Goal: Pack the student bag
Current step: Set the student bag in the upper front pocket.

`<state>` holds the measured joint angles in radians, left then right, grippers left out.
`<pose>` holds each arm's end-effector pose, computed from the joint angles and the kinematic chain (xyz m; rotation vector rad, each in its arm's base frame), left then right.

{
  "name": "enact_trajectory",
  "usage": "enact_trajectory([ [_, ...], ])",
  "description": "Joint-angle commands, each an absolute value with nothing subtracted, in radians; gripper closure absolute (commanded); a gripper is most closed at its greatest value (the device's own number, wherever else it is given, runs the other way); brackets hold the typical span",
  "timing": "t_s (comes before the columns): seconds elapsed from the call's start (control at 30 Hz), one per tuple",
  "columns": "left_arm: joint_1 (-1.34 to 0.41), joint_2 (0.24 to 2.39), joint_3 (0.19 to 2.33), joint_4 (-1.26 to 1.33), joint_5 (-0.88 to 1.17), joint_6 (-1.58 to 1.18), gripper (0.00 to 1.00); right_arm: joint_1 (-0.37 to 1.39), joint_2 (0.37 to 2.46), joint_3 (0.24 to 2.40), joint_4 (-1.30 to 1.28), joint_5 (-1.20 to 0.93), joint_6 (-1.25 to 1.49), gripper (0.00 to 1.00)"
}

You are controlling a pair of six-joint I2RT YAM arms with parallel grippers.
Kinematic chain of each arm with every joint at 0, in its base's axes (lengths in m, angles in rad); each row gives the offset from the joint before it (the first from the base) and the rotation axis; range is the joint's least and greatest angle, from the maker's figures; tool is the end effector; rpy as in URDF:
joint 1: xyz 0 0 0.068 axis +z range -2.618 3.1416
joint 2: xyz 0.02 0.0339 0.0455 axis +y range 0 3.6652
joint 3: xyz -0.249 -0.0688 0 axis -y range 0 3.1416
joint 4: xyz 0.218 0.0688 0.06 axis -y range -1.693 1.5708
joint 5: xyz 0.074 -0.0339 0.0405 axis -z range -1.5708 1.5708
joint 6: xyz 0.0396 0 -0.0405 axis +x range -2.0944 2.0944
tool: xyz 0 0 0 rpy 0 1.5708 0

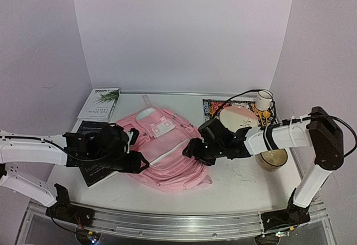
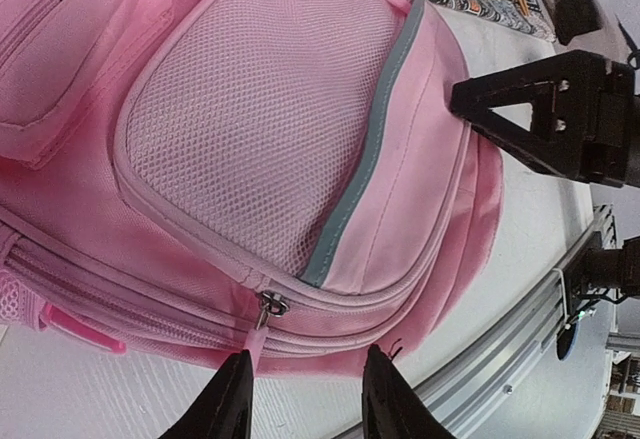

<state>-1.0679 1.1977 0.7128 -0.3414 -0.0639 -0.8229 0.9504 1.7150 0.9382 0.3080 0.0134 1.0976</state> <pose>0.1116 -0.1977 0.2134 0.2803 2.5369 -0.7601 0.2066 0.2883 0.1986 0.1776 2.2809 1.1928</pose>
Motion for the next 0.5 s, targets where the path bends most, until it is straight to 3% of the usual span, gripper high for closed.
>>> enact_trajectory([
  [0.0,-1.075,1.220,0.725,-0.376,-0.127,-0.805,0.63,0.953,1.723,0.968,0.353,-0.040,1.104,0.43],
  [0.47,-1.088,1.275,0.773,-0.474,-0.167,-0.767,0.67,0.888,1.614,0.884,0.347,-0.039,1.061,0.41],
])
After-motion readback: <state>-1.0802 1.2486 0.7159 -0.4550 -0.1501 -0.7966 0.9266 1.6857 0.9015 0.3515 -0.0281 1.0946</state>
